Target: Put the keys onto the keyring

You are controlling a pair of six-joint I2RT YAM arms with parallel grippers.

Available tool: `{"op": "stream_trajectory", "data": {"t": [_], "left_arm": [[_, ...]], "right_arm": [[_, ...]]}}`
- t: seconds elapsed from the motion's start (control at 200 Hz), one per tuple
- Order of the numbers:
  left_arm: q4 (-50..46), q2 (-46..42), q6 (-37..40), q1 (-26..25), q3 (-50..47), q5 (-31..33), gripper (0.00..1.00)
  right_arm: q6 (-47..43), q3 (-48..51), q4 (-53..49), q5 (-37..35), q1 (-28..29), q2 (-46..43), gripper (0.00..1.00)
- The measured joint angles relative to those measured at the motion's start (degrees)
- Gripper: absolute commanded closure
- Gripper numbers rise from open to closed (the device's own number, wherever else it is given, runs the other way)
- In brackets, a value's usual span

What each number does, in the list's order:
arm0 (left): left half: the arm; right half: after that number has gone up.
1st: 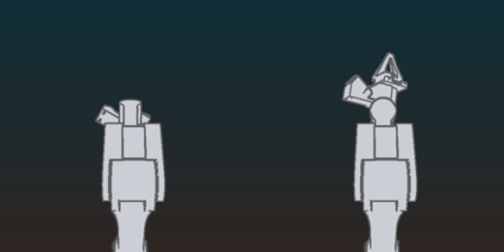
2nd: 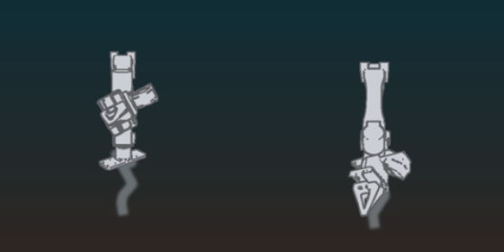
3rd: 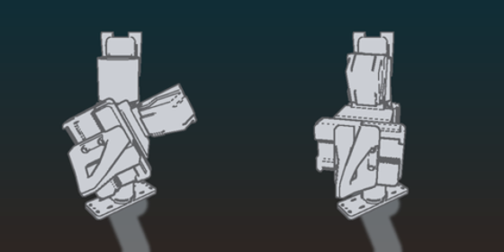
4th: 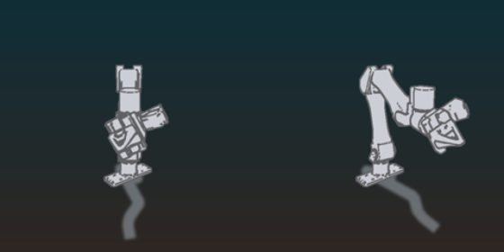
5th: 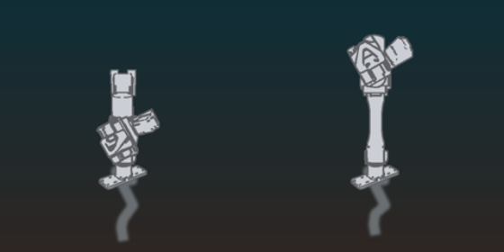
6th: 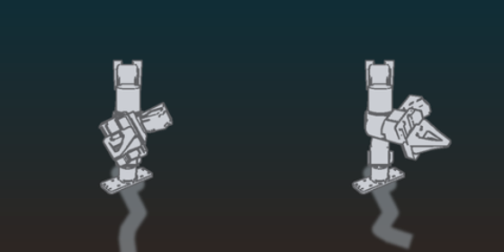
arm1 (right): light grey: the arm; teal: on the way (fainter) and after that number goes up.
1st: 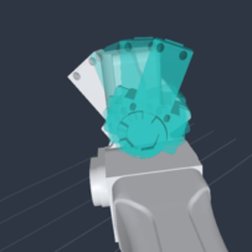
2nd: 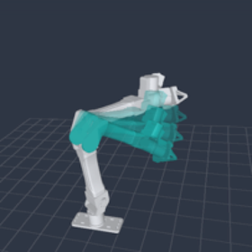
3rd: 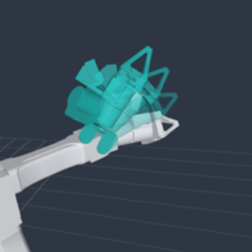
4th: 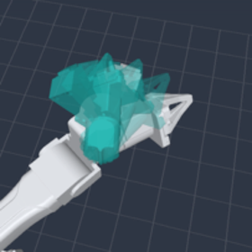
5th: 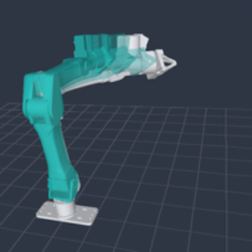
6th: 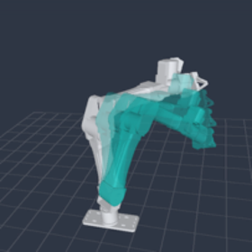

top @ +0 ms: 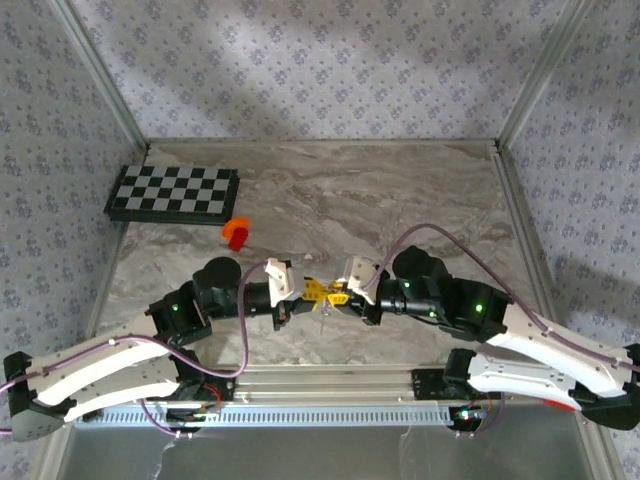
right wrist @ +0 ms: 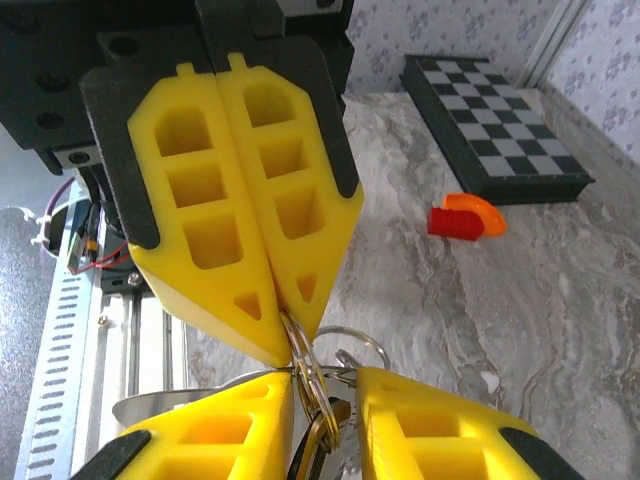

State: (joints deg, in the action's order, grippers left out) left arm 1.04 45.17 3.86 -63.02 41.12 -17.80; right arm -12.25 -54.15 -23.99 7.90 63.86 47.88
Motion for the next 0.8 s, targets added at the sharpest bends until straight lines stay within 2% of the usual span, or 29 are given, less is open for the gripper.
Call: {"op": "stream_trajectory", "data": {"t": [0.225, 0.415, 0.51, 0.605, 0.665, 0.74, 0.8], "left_arm": [[8.1, -0.1, -3.1, 0.0, -2.7, -2.0, 1.00], [10.8, -0.1, -4.0, 0.0, -3.1, -2.8, 1.00], [11.2, -0.1, -4.2, 0.0, -3.1, -3.3, 1.00], [11.2, -0.1, -4.4, 0.0, -3.1, -3.9, 1.00], [11.2, -0.1, -4.4, 0.0, -3.1, -4.3, 1.00], [11.2, -0.1, -4.5, 0.0, -3.1, -4.6, 1.00], [11.2, -0.1, -4.5, 0.0, -3.1, -4.7, 1.00]], "right_arm": [[0.7, 0.0, 0.7, 0.7, 0.0, -2.0, 0.80], [0.9, 0.4, 2.0, 1.6, -0.2, -3.1, 0.80], [1.2, 0.9, 2.8, 2.1, -0.2, -3.7, 0.75], [1.6, 1.8, 3.8, 2.4, -0.4, -4.2, 0.66], [2.0, 2.3, 4.5, 2.4, -0.6, -4.5, 0.64], [2.0, 2.6, 4.9, 2.4, -0.7, -4.8, 0.65], [1.9, 2.6, 5.0, 2.5, -0.7, -4.8, 0.71]]}}
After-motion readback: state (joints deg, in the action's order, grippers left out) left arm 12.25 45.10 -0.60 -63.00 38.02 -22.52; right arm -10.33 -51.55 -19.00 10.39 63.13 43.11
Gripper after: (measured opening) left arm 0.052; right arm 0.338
